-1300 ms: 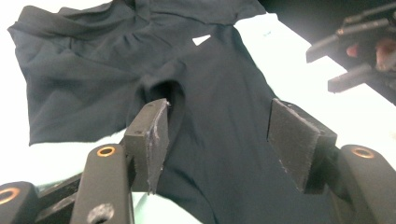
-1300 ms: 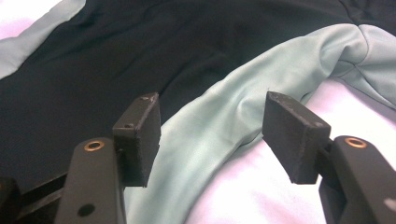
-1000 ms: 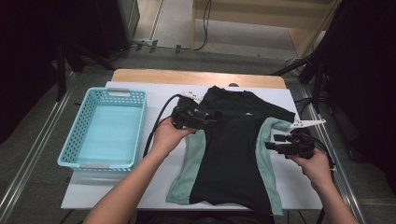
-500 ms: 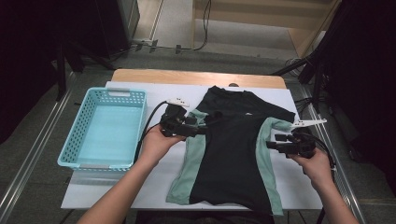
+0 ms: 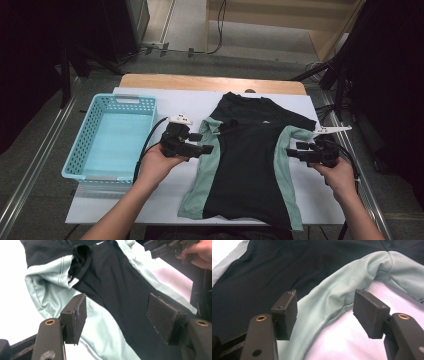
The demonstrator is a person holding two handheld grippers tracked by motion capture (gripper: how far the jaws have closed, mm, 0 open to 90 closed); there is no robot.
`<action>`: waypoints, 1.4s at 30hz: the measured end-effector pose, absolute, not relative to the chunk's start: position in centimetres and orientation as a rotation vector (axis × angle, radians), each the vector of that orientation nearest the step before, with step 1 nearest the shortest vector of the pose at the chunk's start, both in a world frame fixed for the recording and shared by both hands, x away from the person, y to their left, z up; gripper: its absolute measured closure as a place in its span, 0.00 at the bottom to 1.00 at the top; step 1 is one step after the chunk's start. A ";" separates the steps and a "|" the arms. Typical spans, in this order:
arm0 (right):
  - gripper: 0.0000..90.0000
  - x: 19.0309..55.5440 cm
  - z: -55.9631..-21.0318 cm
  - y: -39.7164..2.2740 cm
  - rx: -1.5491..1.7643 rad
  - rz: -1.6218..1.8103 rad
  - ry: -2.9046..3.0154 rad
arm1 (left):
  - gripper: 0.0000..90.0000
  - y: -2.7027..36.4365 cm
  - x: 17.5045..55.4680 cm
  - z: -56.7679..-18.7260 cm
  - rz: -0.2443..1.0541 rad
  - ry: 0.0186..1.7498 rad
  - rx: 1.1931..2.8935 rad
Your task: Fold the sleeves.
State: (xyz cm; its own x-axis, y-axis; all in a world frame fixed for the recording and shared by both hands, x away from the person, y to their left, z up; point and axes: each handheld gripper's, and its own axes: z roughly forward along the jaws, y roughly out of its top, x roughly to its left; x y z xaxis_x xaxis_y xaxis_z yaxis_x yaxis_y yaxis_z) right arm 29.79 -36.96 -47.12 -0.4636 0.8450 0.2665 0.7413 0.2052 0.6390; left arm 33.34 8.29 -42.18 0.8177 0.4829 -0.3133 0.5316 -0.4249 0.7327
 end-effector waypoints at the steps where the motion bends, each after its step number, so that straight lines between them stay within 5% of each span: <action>1: 0.39 29.8 -47.1 -37.0 1.547 1.102 2.320 | 0.37 8.5 33.2 -42.2 -0.066 0.746 2.093; 42: 0.39 33.1 -47.5 -39.0 1.608 1.035 2.235 | 0.36 14.3 28.1 -44.0 -0.001 0.853 2.096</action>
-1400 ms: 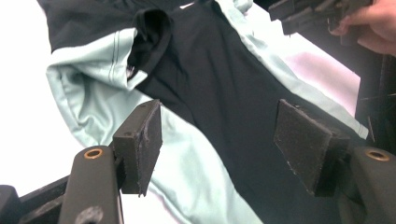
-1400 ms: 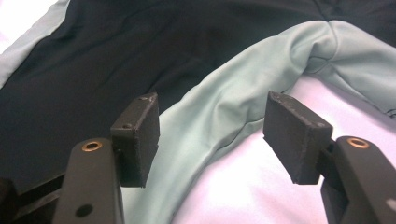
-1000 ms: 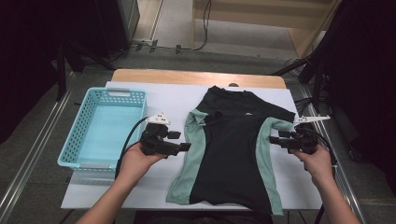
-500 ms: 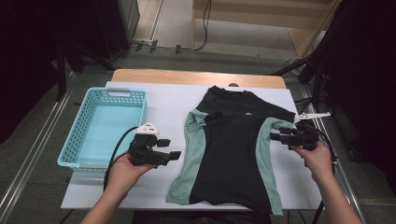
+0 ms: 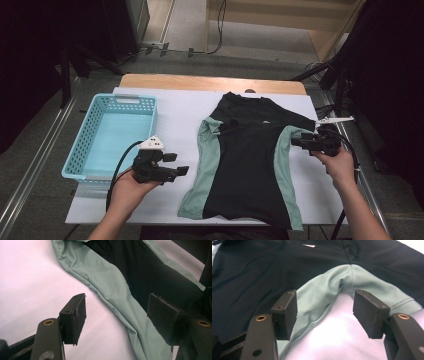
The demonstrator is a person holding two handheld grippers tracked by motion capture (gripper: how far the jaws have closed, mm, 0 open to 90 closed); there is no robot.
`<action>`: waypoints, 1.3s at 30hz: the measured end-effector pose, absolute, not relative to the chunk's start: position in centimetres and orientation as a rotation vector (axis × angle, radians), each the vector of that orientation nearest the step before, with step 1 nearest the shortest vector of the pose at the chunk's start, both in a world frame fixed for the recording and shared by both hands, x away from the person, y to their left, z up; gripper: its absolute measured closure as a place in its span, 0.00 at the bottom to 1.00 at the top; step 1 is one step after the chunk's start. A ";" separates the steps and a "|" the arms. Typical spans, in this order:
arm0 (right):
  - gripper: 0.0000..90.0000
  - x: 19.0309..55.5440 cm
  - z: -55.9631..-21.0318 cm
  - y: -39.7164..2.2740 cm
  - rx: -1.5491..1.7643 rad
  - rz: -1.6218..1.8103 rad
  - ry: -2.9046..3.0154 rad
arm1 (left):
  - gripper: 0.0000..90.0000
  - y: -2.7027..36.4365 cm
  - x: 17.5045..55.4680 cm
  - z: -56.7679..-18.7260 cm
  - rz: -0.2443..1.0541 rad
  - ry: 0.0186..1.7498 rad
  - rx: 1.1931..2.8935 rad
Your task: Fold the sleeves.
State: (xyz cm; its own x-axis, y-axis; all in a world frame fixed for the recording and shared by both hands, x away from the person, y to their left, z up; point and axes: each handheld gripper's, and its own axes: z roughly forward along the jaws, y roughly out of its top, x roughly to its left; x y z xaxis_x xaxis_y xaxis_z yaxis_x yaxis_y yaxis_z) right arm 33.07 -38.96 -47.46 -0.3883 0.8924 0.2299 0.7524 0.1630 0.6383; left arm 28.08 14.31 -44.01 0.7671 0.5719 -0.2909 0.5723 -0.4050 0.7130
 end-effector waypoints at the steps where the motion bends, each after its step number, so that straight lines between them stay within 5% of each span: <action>1: 0.39 33.2 -47.5 -39.1 1.613 1.033 2.232 | 0.36 14.3 28.0 -44.0 -0.002 0.857 2.094; 39: 0.38 37.7 -48.0 -42.2 1.765 0.952 2.074 | 0.36 15.4 26.8 -44.9 0.010 0.898 2.082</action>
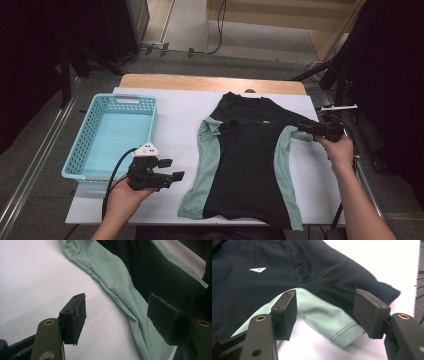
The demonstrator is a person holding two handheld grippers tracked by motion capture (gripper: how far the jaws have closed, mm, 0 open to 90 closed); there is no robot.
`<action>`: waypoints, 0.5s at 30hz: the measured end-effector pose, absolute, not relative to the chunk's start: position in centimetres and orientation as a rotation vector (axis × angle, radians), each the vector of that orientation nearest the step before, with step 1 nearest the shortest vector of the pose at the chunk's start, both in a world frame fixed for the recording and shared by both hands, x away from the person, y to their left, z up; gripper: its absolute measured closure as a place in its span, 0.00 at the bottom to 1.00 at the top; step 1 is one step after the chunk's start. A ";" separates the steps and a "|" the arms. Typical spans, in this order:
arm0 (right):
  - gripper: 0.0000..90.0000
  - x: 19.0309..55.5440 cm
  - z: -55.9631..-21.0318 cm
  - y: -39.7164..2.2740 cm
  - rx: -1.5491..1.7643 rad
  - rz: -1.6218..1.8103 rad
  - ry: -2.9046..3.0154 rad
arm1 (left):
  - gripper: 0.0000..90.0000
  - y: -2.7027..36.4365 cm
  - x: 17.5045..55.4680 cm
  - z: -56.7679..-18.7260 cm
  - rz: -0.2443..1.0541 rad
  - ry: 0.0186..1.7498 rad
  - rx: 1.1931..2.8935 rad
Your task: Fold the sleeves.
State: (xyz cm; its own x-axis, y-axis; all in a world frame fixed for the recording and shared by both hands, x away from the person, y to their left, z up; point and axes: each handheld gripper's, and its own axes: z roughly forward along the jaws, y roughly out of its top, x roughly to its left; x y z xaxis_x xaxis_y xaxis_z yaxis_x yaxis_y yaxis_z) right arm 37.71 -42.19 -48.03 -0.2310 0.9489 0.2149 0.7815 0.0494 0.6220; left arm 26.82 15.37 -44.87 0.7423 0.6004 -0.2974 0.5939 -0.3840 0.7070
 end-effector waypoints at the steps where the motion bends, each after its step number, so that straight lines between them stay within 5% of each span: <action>1: 0.38 37.8 -48.0 -42.4 1.772 0.948 2.067 | 0.36 15.4 26.8 -44.9 0.010 0.898 2.082; 15: 0.31 39.1 -48.5 -43.7 1.841 0.913 1.995 | 0.36 15.3 26.8 -45.1 0.014 0.886 2.074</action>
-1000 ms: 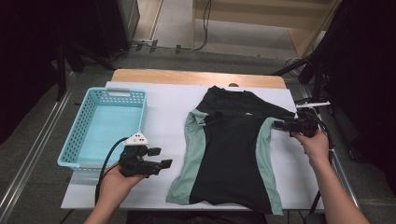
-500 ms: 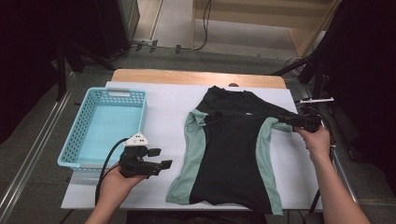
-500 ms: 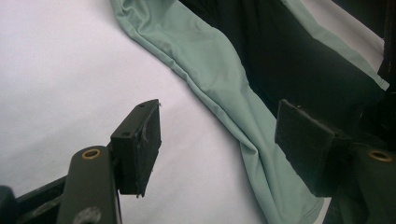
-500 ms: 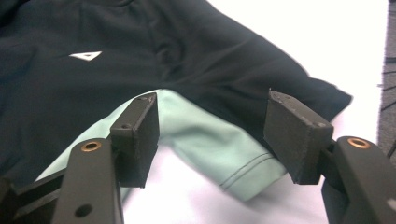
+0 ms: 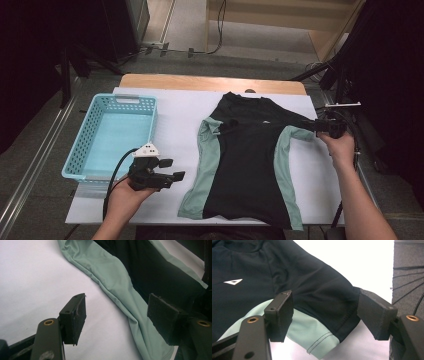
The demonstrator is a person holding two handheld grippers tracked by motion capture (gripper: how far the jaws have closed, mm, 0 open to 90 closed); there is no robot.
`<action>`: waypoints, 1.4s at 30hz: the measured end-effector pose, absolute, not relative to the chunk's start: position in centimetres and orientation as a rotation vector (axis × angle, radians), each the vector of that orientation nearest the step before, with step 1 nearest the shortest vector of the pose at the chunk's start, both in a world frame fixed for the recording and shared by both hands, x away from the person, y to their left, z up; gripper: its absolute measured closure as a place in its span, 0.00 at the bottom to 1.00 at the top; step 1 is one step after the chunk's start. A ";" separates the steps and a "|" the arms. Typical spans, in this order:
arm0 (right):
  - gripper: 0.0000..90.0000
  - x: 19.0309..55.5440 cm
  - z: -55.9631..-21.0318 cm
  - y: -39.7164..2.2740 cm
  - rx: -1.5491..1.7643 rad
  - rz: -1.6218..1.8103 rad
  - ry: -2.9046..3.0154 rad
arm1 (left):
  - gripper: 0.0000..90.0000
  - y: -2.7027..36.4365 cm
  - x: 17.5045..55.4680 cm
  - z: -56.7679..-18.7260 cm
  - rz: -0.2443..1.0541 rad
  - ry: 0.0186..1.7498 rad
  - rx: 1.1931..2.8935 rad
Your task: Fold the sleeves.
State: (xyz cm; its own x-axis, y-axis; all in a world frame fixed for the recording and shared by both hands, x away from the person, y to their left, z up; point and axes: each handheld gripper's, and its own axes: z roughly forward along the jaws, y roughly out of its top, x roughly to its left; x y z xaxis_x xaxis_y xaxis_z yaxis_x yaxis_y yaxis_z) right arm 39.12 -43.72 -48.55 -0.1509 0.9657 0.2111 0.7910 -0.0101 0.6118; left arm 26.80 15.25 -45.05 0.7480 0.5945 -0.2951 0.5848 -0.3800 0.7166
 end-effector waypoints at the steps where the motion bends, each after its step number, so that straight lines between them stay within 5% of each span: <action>1: 0.31 39.3 -48.6 -43.7 1.847 0.904 1.989 | 0.36 15.2 26.8 -45.1 0.014 0.887 2.073; 15: 0.34 41.4 -50.3 -44.7 1.915 0.771 1.951 | 0.36 15.2 26.8 -45.1 0.023 0.887 2.074; 27: 0.89 41.2 -51.2 -43.0 1.869 0.744 1.965 | 0.36 15.1 26.8 -45.2 0.032 0.880 2.080; 42: 0.90 41.3 -50.0 -42.0 1.925 0.811 1.995 | 0.36 15.1 26.8 -45.2 0.029 0.883 2.075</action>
State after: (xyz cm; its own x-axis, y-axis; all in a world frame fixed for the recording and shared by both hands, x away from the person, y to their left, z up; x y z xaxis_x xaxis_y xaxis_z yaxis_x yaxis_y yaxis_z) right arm 41.26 -42.03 -49.95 -0.0940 0.9761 0.1958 0.8357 -0.0295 0.5484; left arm 26.82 15.14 -45.17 0.7494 0.5981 -0.2839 0.5782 -0.3823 0.7208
